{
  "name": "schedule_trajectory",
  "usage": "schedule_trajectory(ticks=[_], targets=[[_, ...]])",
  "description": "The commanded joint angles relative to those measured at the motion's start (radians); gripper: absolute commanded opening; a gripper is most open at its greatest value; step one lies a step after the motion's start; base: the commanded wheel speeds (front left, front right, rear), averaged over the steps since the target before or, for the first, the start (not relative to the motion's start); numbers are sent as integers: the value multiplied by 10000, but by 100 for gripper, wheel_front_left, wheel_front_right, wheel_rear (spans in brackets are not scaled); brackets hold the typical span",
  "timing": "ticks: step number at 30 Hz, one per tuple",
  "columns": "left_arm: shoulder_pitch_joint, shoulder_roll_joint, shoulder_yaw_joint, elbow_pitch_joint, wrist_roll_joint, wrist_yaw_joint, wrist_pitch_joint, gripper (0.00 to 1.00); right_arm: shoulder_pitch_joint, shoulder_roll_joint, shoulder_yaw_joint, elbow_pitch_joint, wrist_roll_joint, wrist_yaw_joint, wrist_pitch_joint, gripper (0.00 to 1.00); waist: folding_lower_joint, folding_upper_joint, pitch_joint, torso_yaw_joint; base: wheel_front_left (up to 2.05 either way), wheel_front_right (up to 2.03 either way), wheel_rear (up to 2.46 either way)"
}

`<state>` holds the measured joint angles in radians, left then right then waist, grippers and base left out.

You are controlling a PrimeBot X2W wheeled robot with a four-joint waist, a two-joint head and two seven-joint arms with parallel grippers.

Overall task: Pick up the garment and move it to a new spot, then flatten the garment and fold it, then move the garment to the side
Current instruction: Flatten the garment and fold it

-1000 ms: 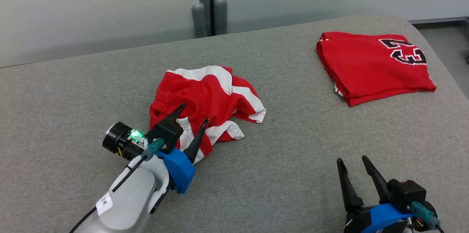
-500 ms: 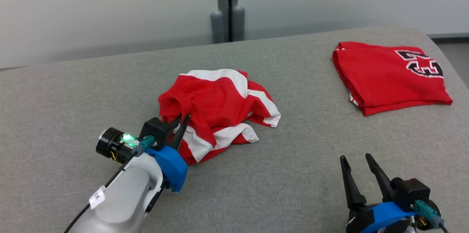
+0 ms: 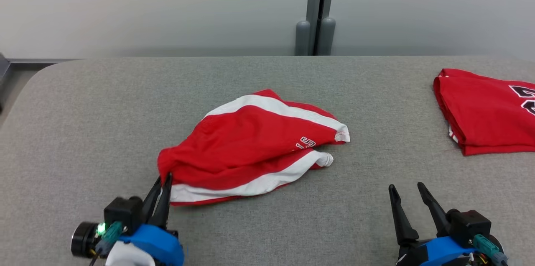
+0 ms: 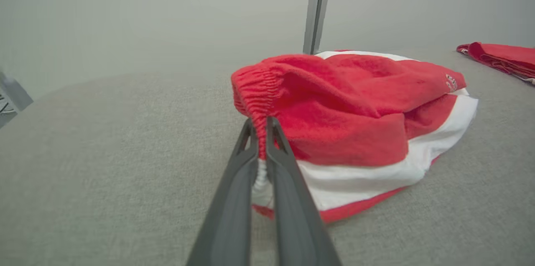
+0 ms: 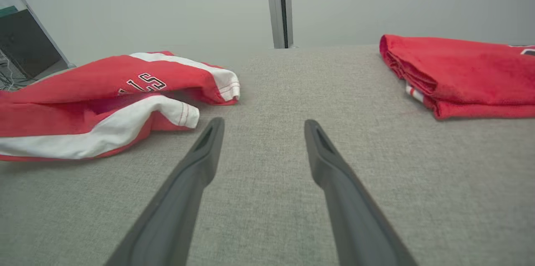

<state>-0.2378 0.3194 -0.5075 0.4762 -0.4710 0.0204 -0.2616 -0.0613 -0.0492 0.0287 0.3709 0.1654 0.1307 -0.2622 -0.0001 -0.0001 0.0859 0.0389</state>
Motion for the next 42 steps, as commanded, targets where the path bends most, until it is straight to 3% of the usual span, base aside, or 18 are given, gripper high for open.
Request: schedule_trajectory(ticks=[1,5,9,10,11,16,27,36,42], targets=[[260,34,115,-168,-82,107,-44,0,22,-25,-2,-7,-31,1,-37,100,1,1,75,90,0,0,0],[1424,50,700,-825,-447,454,-45,0,-46,-24,-38,-11,-72,1,-35,100,1,1,142,302,0,0,0],[1979,-134,987,-1005,-519,523,-45,0,-98,-27,-18,40,-108,1,-37,100,1,1,177,416,0,0,0],[2028,-175,1027,-1015,-455,518,-45,42,-110,-28,-10,56,-113,1,-37,100,1,1,177,427,0,0,0],[2048,-247,1074,-1039,-411,520,-46,100,-114,-27,-13,71,-114,1,-37,100,1,1,167,438,0,0,0],[1942,-522,1707,-1671,201,587,-46,100,-124,-27,-5,148,-117,1,-37,100,1,1,41,411,0,0,0],[2524,-1108,3907,-2602,1682,217,-47,100,28,-27,-8,242,-75,1,-37,100,1,1,-262,201,0,0,0],[2995,-1795,5207,-2848,2815,-408,-45,100,115,-27,-42,305,-11,1,-37,100,1,1,-352,123,0,0,0],[3259,-2062,5506,-2635,3311,-935,-47,100,294,-25,-50,435,112,1,-37,100,1,1,-588,54,0,0,0]])
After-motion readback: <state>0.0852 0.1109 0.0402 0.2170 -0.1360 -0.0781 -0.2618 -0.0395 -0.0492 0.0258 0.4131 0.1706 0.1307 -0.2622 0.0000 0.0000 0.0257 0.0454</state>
